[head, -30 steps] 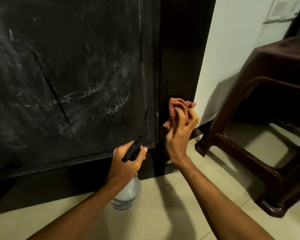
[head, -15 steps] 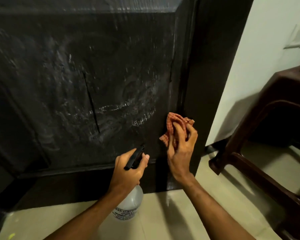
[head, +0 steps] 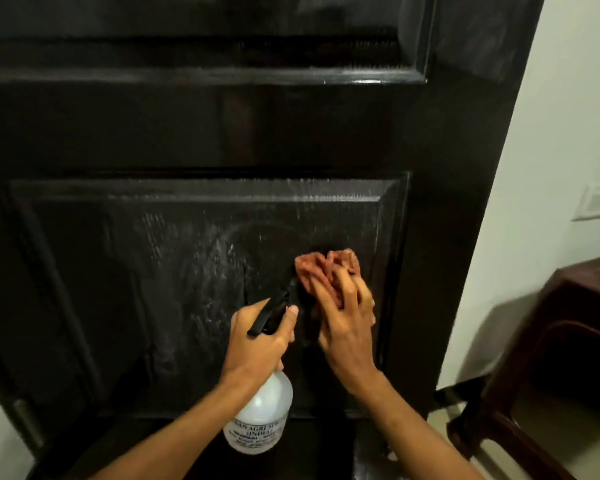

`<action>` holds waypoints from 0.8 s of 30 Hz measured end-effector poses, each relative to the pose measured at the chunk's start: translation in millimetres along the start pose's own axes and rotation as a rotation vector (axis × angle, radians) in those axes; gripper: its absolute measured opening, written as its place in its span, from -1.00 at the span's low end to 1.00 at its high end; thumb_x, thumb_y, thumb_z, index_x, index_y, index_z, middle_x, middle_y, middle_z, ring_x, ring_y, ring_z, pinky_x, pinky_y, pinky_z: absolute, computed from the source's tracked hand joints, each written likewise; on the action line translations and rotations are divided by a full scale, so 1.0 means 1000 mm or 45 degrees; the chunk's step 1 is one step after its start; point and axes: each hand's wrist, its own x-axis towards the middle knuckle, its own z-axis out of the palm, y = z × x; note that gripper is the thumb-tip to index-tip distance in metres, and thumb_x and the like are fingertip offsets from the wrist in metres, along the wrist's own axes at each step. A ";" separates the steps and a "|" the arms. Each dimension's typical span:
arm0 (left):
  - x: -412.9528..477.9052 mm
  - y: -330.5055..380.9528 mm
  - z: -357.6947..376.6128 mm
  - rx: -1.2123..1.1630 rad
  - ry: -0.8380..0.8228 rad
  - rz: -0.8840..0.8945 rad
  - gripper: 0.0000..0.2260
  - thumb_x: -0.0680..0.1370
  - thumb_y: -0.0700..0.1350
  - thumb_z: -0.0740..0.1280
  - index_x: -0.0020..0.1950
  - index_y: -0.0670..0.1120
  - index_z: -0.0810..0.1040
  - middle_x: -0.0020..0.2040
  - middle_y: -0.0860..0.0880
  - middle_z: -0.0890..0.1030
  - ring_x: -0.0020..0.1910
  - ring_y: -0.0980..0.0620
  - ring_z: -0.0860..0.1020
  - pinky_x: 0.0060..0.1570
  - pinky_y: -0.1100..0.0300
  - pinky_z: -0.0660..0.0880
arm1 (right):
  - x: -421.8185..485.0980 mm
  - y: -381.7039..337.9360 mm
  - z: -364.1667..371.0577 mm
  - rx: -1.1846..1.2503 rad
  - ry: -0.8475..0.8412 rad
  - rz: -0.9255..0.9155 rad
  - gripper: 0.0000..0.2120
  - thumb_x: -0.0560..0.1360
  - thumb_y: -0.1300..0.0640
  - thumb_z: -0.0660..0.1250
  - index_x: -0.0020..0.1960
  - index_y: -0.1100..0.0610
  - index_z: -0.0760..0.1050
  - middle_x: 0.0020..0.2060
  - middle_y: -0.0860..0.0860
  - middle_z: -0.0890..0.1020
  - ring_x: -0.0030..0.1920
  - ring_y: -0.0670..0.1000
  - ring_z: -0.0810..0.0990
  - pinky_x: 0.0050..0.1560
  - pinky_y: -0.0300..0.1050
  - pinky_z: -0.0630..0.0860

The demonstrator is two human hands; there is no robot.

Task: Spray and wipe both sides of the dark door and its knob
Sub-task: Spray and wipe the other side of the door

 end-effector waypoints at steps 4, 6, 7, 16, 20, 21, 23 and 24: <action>0.010 0.031 -0.012 -0.051 0.020 0.062 -0.79 0.62 -0.12 0.44 -0.19 -0.16 0.64 -0.27 -0.15 0.68 -0.60 0.01 0.51 -0.56 0.18 0.44 | 0.017 0.009 -0.014 -0.019 0.076 0.081 -0.30 0.47 0.31 0.34 0.56 -0.03 0.29 0.63 0.07 0.13 0.59 0.21 0.17 0.46 0.28 0.27; 0.016 0.040 -0.027 -0.053 0.078 0.088 -0.81 0.62 -0.13 0.45 -0.16 -0.18 0.64 -0.26 -0.13 0.70 -0.60 0.00 0.51 -0.57 0.18 0.44 | 0.047 -0.009 -0.015 0.019 0.150 0.207 -0.24 0.47 0.39 0.34 0.59 -0.01 0.25 0.66 0.08 0.08 0.65 0.17 0.02 0.59 0.22 0.01; 0.018 0.042 -0.037 -0.052 0.118 0.092 -0.81 0.62 -0.13 0.45 -0.16 -0.18 0.64 -0.26 -0.12 0.69 -0.60 -0.02 0.51 -0.57 0.18 0.44 | 0.060 -0.023 -0.010 0.029 0.154 0.211 -0.22 0.47 0.42 0.33 0.61 0.01 0.24 0.66 0.10 0.07 0.66 0.17 -0.02 0.61 0.20 -0.08; 0.025 0.034 -0.109 0.006 0.193 0.066 -0.82 0.62 -0.14 0.44 -0.16 -0.15 0.64 -0.26 -0.13 0.69 -0.57 -0.08 0.50 -0.57 0.20 0.42 | 0.096 -0.054 0.007 -0.011 0.275 0.244 -0.13 0.34 0.43 0.42 0.60 0.08 0.29 0.65 0.14 0.09 0.66 0.18 -0.01 0.60 0.31 -0.08; 0.030 0.024 -0.133 0.049 0.264 0.070 -0.81 0.64 -0.14 0.43 -0.16 -0.17 0.64 -0.30 -0.12 0.67 -0.59 -0.10 0.50 -0.56 0.18 0.43 | 0.105 -0.102 0.033 0.000 0.162 0.093 -0.18 0.36 0.37 0.30 0.60 0.05 0.29 0.65 0.14 0.10 0.66 0.20 -0.02 0.60 0.33 -0.11; 0.032 0.023 -0.138 0.067 0.287 0.068 -0.80 0.64 -0.14 0.42 -0.17 -0.17 0.63 -0.32 -0.12 0.66 -0.59 -0.08 0.50 -0.56 0.17 0.43 | 0.108 -0.119 0.041 -0.006 0.074 -0.036 -0.22 0.38 0.31 0.24 0.60 0.02 0.29 0.66 0.12 0.09 0.66 0.19 -0.01 0.60 0.30 -0.11; 0.033 0.018 -0.150 0.081 0.346 0.059 -0.81 0.63 -0.14 0.44 -0.18 -0.15 0.63 -0.33 -0.14 0.65 -0.58 -0.05 0.51 -0.54 0.17 0.45 | 0.111 -0.145 0.051 -0.032 -0.080 -0.237 -0.23 0.39 0.25 0.18 0.61 -0.02 0.28 0.66 0.09 0.08 0.66 0.16 -0.02 0.61 0.25 -0.10; 0.033 0.016 -0.156 0.070 0.367 0.062 -0.82 0.62 -0.14 0.45 -0.17 -0.14 0.63 -0.31 -0.14 0.66 -0.57 -0.03 0.52 -0.54 0.18 0.45 | 0.112 -0.149 0.054 -0.045 -0.092 -0.260 -0.22 0.39 0.26 0.21 0.61 -0.01 0.28 0.66 0.08 0.09 0.66 0.14 -0.02 0.62 0.25 -0.08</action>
